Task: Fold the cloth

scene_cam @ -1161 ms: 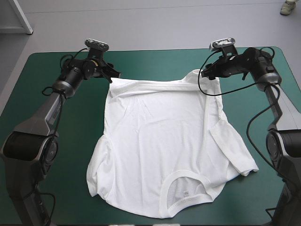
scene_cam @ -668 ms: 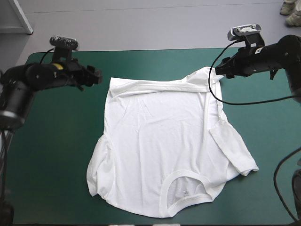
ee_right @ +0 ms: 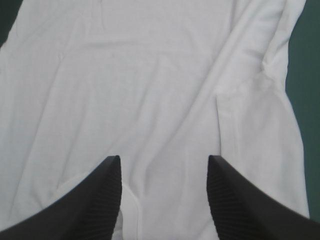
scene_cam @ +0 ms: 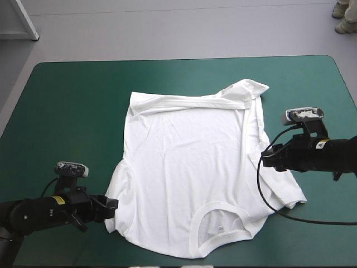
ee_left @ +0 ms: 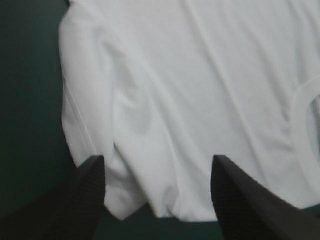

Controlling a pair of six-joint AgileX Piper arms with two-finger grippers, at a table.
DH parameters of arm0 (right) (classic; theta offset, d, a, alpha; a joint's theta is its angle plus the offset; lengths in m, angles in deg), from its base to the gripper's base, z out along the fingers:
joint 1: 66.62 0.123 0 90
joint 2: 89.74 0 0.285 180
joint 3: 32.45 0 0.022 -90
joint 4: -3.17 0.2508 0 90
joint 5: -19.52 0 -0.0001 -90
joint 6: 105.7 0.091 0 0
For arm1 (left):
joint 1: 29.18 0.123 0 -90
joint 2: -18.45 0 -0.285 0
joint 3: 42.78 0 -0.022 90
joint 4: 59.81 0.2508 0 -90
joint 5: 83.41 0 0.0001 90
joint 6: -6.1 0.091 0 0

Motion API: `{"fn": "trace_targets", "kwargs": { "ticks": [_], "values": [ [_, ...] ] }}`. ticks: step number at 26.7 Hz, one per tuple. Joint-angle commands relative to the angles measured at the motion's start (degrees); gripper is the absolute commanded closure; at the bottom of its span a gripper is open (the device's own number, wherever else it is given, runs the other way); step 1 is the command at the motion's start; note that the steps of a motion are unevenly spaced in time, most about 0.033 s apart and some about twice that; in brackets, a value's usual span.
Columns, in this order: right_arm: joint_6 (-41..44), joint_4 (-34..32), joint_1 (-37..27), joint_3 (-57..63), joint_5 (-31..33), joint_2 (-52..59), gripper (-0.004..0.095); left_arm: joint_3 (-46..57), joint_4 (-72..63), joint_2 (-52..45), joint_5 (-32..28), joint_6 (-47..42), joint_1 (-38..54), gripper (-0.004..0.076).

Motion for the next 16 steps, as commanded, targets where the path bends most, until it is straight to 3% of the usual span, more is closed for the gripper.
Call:
{"fn": "trace_targets", "kwargs": {
  "ticks": [1,10,16],
  "values": [
    [-0.2,1.2,-0.4,3.6,-3.1,1.5,0.0422,4.1,-2.1,2.1,-2.9,-0.1,-0.2,0.0276],
    [1.7,-5.5,-0.4,7.0,-5.1,1.5,0.0422,6.1,-3.5,13.7,-7.0,3.9,-0.6,0.0276],
    [3.8,-9.6,-0.4,7.1,-4.5,1.5,0.0423,6.1,-3.3,21.9,-10.6,4.6,-7.0,0.0281]
  ]
}}
